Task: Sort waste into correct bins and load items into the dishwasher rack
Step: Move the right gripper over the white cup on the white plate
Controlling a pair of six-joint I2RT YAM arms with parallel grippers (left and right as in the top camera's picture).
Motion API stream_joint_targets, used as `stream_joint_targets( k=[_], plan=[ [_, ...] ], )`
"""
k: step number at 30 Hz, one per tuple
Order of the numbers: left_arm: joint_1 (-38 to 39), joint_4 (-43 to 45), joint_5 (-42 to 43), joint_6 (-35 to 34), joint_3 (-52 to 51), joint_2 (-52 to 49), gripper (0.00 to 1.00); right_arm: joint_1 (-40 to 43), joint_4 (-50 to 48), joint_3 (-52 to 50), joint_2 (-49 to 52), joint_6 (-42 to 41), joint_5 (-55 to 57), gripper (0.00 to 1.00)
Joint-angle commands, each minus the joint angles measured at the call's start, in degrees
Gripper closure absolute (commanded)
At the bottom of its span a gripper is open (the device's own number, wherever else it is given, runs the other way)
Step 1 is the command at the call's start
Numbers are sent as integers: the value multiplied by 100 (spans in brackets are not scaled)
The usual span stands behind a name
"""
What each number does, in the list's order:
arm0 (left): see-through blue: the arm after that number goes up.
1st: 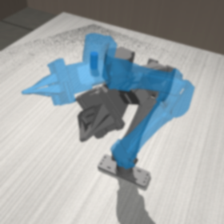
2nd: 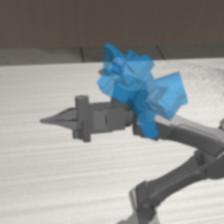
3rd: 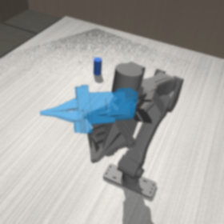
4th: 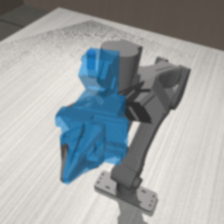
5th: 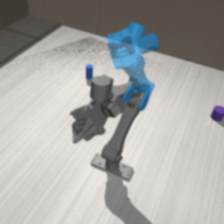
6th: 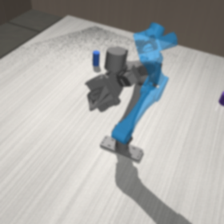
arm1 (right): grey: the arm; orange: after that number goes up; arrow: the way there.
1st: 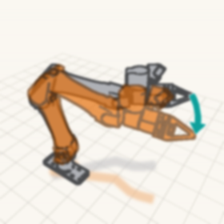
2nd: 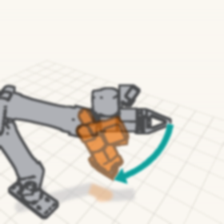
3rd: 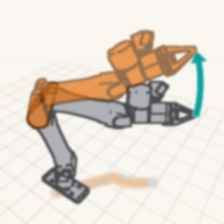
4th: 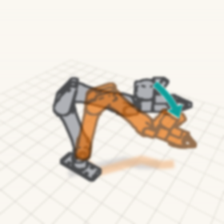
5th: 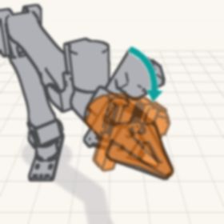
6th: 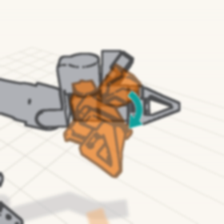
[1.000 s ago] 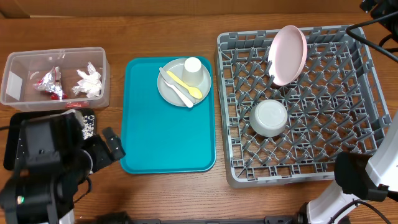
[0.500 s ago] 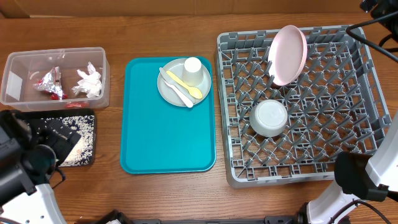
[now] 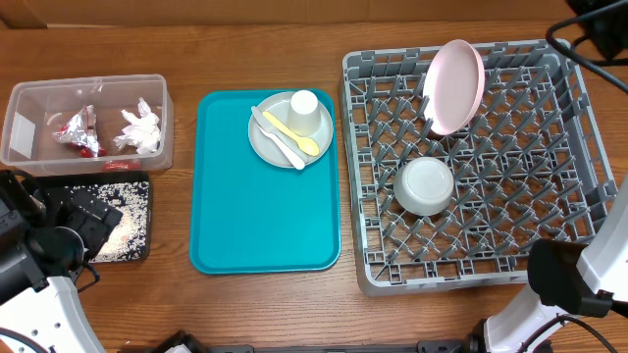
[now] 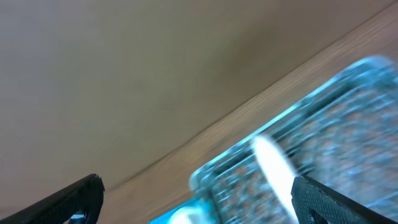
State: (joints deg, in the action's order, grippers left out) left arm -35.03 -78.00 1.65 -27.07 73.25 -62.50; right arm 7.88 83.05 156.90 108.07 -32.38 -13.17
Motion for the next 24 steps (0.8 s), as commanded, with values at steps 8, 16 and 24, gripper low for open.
stream_joint_targets(
  k=[8, 16, 24],
  plan=[
    [-42, 2, -76, -81, -28, -13, 0, -1587, -151, -17, 380, 1440, -234, 0],
    [-42, 2, -76, -81, -28, -13, 0, -3333, -275, -22, 1399, 1958, 1766, 0],
    [-42, 2, -76, -81, -28, -13, 0, -3707, -363, -22, 2645, 1880, 2076, 0]
  ],
)
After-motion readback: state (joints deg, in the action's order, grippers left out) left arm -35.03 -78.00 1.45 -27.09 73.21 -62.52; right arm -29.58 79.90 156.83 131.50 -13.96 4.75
